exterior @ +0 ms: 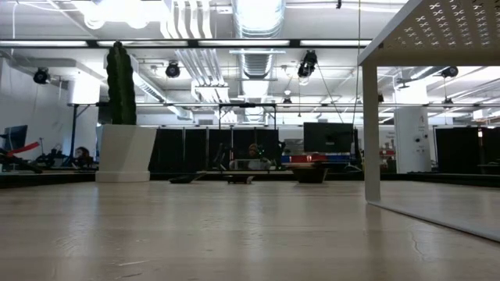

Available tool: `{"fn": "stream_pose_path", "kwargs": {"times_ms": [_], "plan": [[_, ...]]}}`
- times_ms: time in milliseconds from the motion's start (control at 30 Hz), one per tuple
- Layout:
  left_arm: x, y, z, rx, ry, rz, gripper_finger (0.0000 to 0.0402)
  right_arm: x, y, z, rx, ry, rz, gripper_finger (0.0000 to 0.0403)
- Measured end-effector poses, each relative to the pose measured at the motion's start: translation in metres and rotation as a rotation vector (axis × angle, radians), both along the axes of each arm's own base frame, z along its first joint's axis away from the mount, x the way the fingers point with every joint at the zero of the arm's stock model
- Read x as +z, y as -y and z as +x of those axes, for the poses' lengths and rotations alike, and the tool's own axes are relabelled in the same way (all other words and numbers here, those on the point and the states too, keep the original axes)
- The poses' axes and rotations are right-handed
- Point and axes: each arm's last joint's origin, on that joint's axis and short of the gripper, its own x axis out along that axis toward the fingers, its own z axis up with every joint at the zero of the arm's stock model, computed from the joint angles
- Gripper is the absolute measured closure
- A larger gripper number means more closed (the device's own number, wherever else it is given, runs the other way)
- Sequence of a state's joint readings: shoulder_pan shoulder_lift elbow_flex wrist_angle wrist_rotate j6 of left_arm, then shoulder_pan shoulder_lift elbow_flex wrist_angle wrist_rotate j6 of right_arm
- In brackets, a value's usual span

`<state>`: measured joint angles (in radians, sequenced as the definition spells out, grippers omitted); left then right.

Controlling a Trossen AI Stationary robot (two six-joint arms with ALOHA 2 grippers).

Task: Pick & Place Mini shaped plates
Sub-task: Stack the square plate on top of the other square plates on the shelf

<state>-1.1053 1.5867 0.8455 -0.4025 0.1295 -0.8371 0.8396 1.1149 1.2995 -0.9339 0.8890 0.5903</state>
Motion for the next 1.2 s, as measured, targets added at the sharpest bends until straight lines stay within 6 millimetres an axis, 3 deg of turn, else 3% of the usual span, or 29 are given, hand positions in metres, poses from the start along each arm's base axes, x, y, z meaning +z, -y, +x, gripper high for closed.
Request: {"fn": "stream_pose_path", "kwargs": {"times_ms": [200, 400, 633, 900, 1200], "plan": [[-0.005, 0.003, 0.002, 0.010, 0.001, -0.009, 0.0345, 0.000, 0.000, 0.000, 0.001, -0.001, 0.001, 0.0394], [-0.006, 0.004, 0.003, 0.008, 0.010, -0.005, 0.0393, 0.000, 0.000, 0.000, 0.002, -0.002, 0.001, 0.0394], [0.000, -0.002, 0.001, 0.008, -0.001, 0.023, 0.0400, 0.000, 0.000, 0.000, 0.002, -0.002, 0.002, 0.0394], [0.023, -0.024, 0.009, 0.079, 0.052, 0.042, 0.0401, 0.000, 0.000, 0.000, 0.005, -0.003, 0.004, 0.0394], [0.060, -0.069, 0.045, 0.331, 0.294, 0.041, 0.0401, 0.000, 0.000, 0.000, 0.005, -0.003, 0.004, 0.0394]]}}
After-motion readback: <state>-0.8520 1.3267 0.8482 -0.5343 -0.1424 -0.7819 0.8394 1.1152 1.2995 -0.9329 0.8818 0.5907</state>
